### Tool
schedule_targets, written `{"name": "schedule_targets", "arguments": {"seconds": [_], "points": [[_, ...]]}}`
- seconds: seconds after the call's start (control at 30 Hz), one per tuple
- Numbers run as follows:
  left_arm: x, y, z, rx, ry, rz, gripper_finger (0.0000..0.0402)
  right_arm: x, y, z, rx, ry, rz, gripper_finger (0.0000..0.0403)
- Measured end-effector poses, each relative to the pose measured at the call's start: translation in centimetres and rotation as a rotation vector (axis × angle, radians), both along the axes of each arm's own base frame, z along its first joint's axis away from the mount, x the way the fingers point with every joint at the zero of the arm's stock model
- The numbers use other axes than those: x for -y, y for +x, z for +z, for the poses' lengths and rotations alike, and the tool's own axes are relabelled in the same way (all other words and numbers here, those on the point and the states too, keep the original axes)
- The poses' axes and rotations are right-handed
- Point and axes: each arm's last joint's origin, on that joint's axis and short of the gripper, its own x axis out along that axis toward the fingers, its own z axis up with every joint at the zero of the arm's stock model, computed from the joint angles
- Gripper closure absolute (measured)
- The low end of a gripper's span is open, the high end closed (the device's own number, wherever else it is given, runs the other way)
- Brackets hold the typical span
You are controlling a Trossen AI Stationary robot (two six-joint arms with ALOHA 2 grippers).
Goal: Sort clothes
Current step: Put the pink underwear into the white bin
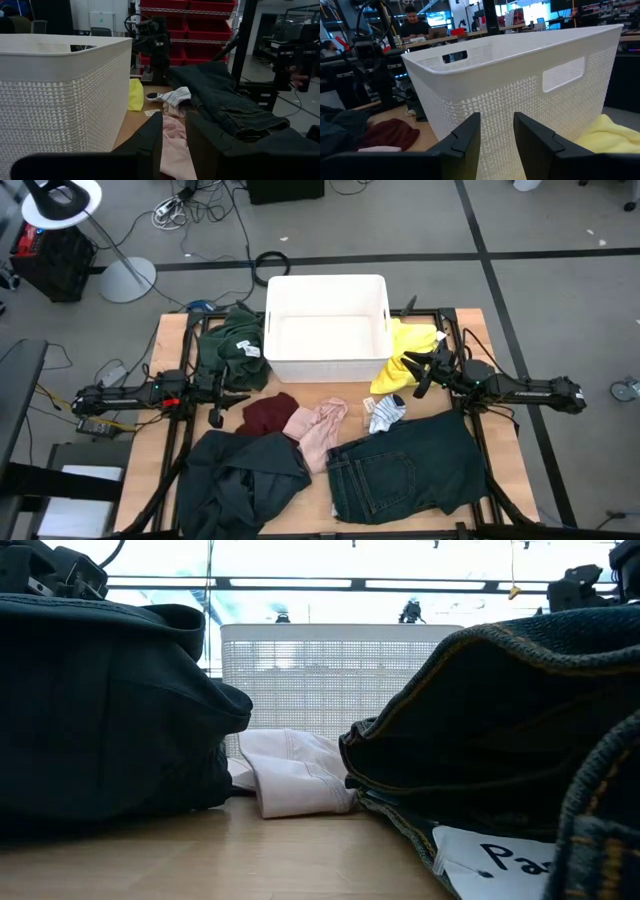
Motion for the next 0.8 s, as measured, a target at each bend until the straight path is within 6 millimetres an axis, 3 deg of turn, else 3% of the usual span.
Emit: {"name": "schedule_targets", "arguments": {"seconds": [0.3,0.47,0.8], "points": [[0.00,0.00,0.00,0.000,0.000,0.000,0.0312,0.08,-0.04,-0.08,-0.073,-0.101,-0.032,0.0284],[0.00,0.00,0.00,0.000,0.000,0.000,0.0312,0.09,-0.05,-0.07,-0.027,-0.029,-0.035,0.0284],[0.00,0.00,0.01,0.001,0.000,0.001,0.0312,0.11,-0.15,0.24,-0.072,-0.070,-0.045,0.0288]]}}
